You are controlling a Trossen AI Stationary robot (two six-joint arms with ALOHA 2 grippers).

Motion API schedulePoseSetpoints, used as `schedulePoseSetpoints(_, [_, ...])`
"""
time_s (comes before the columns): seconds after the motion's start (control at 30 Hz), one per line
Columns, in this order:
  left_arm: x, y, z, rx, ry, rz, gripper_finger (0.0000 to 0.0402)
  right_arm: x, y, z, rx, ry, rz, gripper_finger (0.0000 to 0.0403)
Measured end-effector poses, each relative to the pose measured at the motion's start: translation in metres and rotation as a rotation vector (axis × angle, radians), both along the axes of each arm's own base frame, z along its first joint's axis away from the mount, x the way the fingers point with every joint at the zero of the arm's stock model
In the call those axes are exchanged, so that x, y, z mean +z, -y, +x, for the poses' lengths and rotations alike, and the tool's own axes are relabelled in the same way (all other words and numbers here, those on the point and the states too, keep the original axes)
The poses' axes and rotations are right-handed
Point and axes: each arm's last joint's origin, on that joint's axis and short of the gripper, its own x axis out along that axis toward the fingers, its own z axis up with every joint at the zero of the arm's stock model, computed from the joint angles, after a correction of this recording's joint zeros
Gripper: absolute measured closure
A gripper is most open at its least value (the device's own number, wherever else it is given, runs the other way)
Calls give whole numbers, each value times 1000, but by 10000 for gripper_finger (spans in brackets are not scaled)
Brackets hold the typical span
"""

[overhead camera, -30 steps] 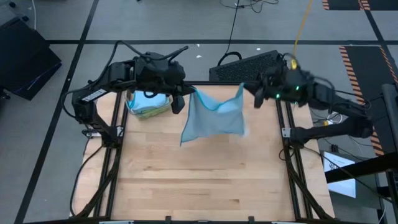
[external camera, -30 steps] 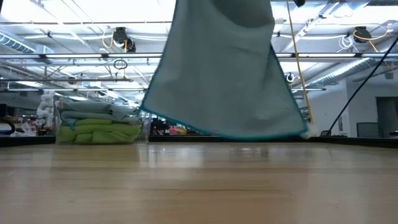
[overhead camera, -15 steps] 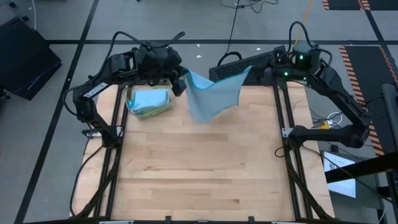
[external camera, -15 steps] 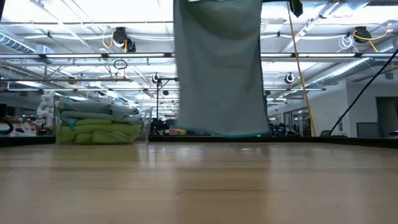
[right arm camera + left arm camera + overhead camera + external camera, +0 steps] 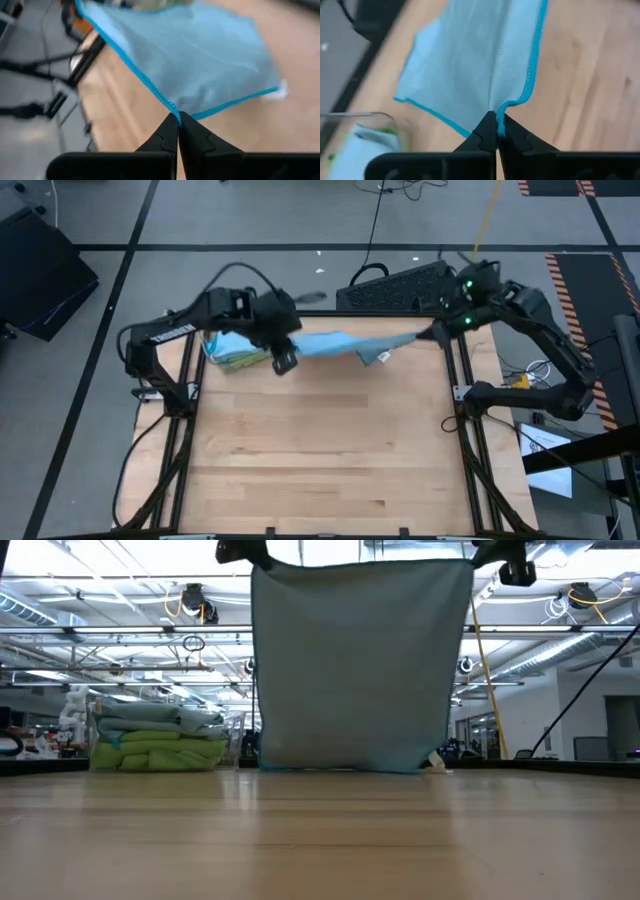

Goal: Fold microfiber towels
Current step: Fold the blue microfiber cloth

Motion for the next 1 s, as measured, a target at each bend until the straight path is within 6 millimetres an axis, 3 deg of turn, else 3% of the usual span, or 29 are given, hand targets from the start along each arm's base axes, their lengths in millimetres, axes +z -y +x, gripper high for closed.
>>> schedulePoseSetpoints(0.17, [-12, 27, 8, -122, -14, -90, 397, -4, -14, 7, 88, 6, 120, 403])
schedulePoseSetpoints(0.37, [-12, 61, 11, -214, -13, -170, 394, 6, -27, 27, 141, 110, 222, 403])
schedulePoseSetpoints(0.6, [-18, 79, 14, -231, -20, -148, 393, 0, -42, 38, 178, 25, 247, 403])
schedulePoseSetpoints(0.7, [-11, 68, 14, -179, 31, -86, 398, 5, -33, 43, 95, 85, 150, 403])
schedulePoseSetpoints(0.9, [30, 28, -2, -27, 292, 65, 395, 21, 2, 44, -125, 264, -26, 403])
schedulePoseSetpoints(1.0, [41, 10, -7, 35, 378, 98, 398, 27, 24, 45, -174, 346, -80, 403])
